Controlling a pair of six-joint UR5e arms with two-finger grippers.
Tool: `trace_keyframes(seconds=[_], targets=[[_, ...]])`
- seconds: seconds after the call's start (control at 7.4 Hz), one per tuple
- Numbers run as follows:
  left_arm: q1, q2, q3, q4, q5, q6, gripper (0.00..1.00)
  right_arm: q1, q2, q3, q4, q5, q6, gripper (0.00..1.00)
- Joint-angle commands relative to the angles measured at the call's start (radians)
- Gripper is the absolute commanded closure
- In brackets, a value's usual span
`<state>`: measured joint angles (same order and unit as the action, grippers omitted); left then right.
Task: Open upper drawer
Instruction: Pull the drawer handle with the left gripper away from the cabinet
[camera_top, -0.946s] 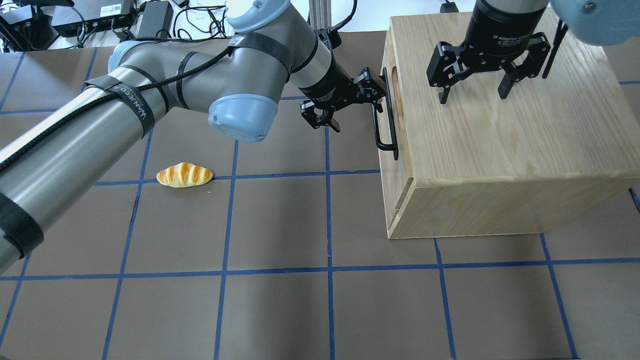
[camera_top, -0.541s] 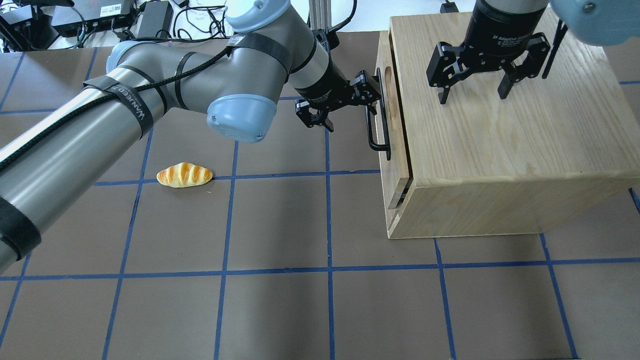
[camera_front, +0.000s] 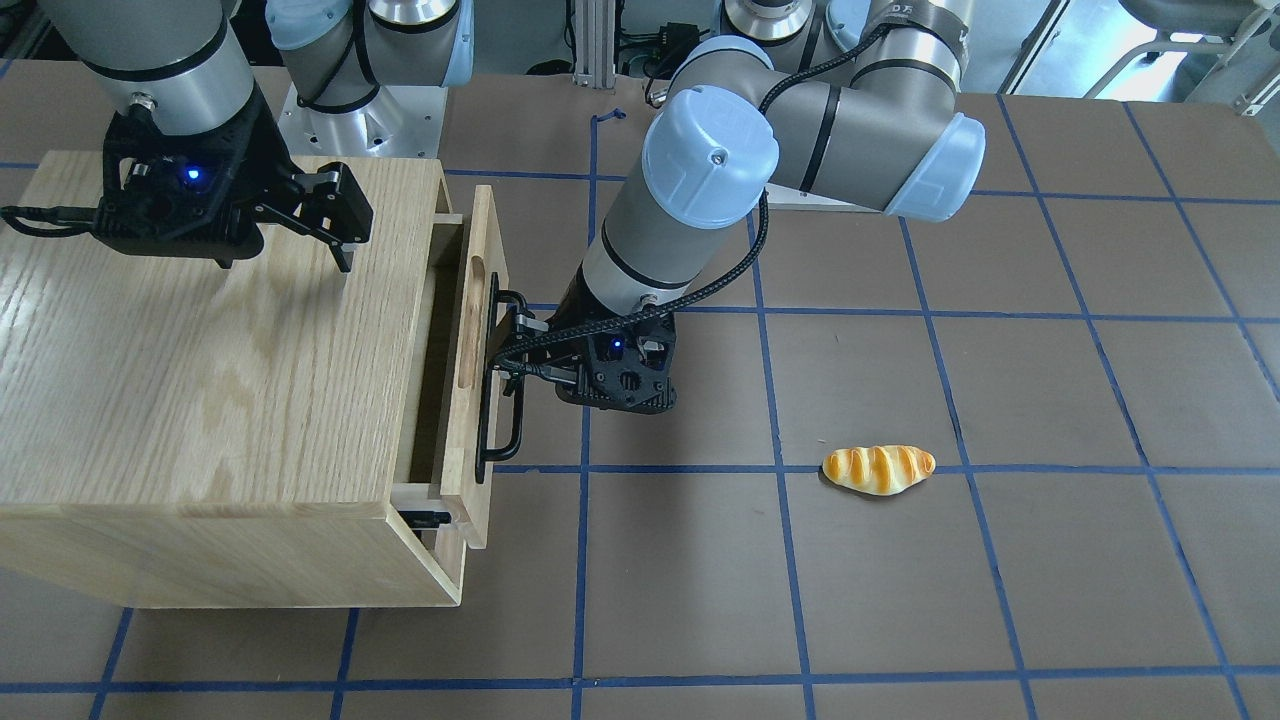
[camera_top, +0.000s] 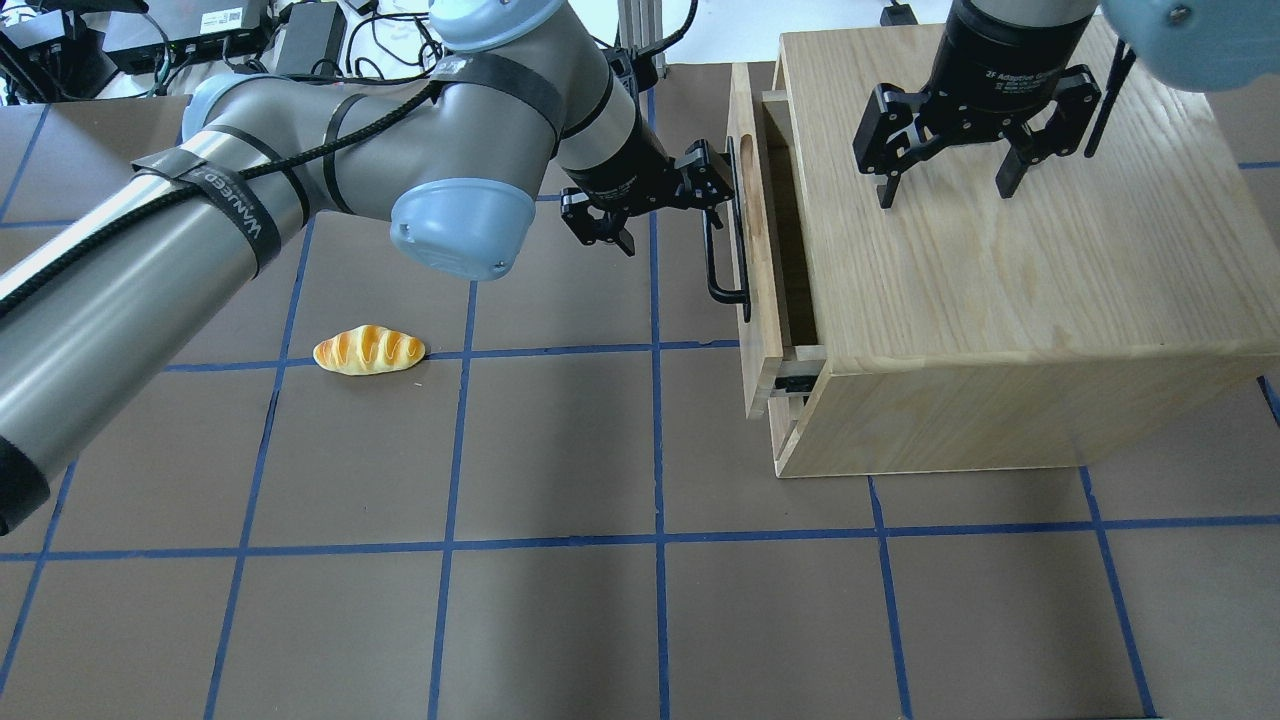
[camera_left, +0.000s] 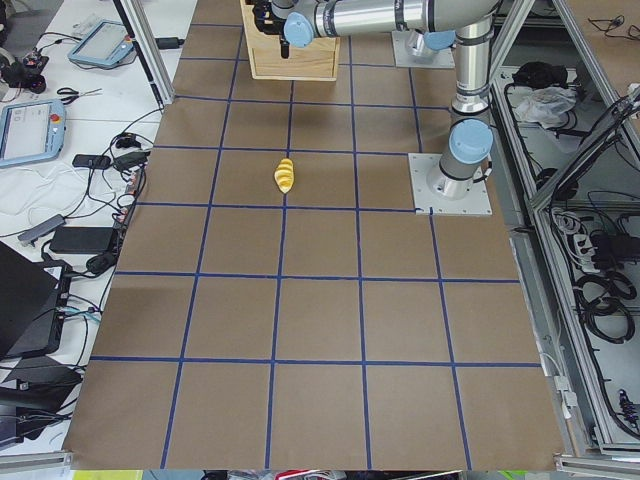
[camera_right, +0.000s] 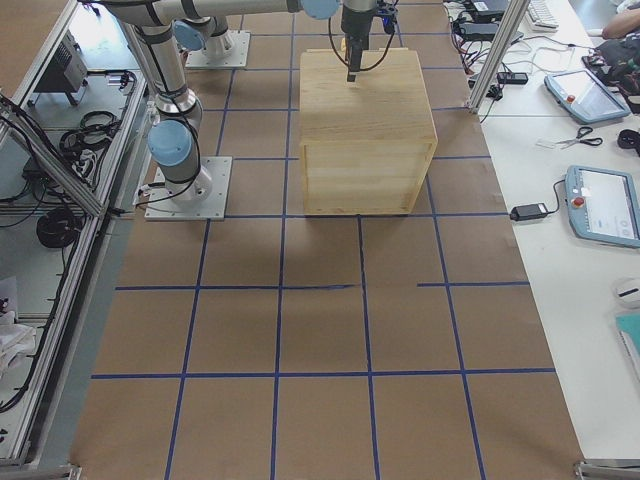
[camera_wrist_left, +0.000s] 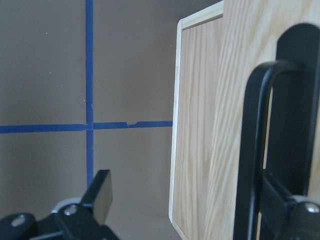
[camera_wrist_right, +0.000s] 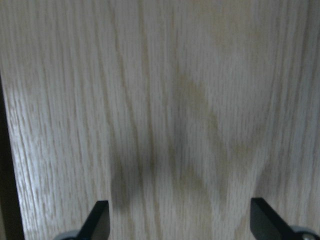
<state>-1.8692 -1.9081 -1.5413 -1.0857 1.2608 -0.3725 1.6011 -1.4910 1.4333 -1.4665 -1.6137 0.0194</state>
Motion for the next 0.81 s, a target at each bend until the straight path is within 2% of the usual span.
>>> trace_keyframes(seconds=[0.0, 0.68], targets=[[0.025, 0.006, 0.000, -0.029, 0.034, 0.043, 0.00, -0.001, 0.000, 0.000, 0.000, 0.000, 0.001, 0.00], [0.097, 0.055, -0.017, -0.120, 0.042, 0.147, 0.00, 0.000, 0.000, -0.001, 0.000, 0.000, -0.001, 0.00]])
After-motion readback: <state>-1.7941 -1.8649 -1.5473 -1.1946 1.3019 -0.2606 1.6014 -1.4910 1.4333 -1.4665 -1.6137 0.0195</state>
